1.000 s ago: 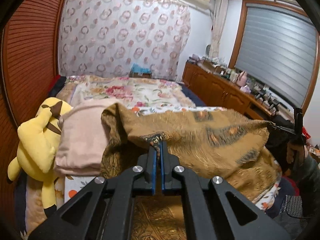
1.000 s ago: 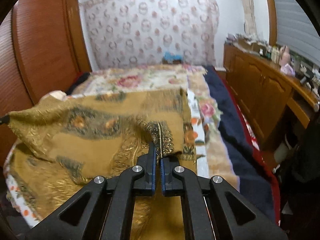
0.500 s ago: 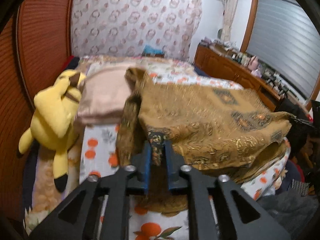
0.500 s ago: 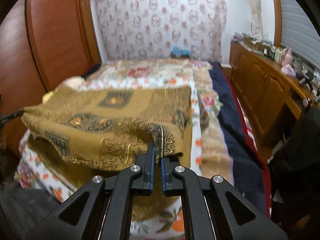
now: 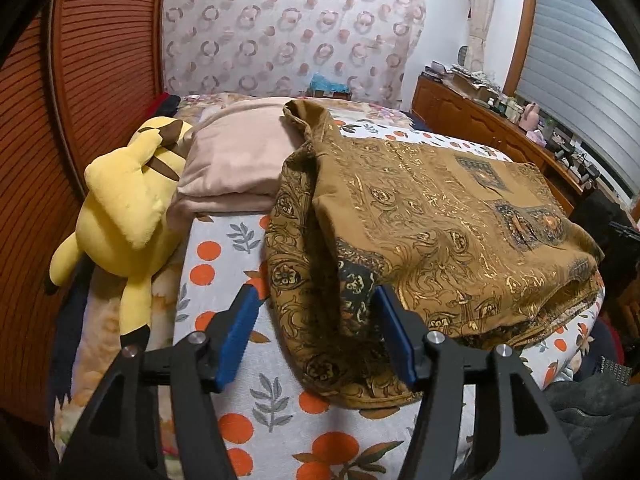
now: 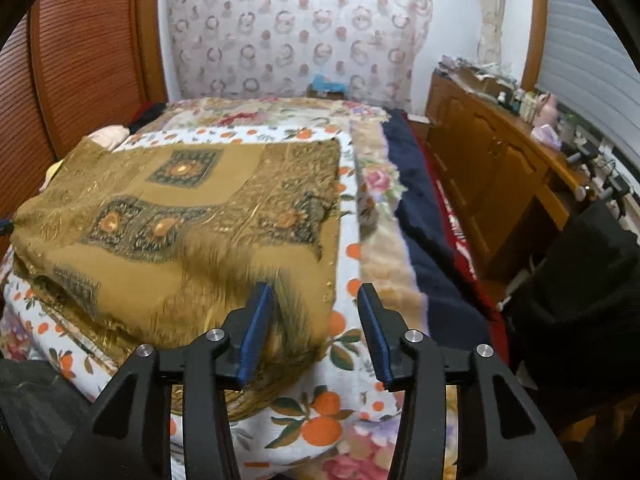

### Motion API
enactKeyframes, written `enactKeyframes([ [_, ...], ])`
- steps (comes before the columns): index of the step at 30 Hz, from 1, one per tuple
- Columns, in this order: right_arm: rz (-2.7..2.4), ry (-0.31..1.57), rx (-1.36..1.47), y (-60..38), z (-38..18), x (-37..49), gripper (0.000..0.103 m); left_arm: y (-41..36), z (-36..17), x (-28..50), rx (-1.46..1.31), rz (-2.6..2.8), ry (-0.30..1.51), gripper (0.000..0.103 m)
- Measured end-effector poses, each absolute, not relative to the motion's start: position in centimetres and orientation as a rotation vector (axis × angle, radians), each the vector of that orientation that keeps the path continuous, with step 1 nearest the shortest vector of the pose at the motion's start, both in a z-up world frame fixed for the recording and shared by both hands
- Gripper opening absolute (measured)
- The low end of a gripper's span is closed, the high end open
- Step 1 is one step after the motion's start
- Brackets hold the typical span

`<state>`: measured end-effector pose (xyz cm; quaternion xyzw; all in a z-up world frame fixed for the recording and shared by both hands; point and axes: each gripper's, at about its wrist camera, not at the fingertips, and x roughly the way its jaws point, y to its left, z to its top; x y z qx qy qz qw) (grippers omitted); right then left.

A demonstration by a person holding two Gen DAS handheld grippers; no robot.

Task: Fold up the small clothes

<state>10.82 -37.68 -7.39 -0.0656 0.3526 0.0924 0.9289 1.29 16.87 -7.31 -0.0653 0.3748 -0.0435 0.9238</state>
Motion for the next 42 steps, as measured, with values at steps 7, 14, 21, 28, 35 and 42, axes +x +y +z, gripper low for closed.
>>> enactKeyframes([
  [7,0.230,0.670,-0.116,-36.4,-6.6,11.2,0.051,16.8,-6.3,1.9,-0.164,-0.088,0.721,0.059],
  [14,0.321,0.676,-0.102,-32.4,-8.7,13.1,0.052,16.2,-5.2,2.8,-0.145,-0.079,0.694,0.059],
  [21,0.369,0.718,-0.096,-29.5,-11.9,14.3,0.052,16.2,-7.6,4.7,-0.139,-0.045,0.756,0.059],
  [28,0.354,0.741,-0.112,-29.2,-13.7,14.0,0.052,16.2,-9.7,5.1,-0.150,-0.032,0.801,0.059],
  [35,0.333,0.741,-0.144,-28.9,-14.8,13.6,0.055,16.2,-10.6,5.2,-0.150,-0.030,0.820,0.060],
  [42,0.310,0.703,-0.179,-28.4,-15.4,13.1,0.061,16.6,-11.2,5.5,-0.174,-0.037,0.830,0.060],
])
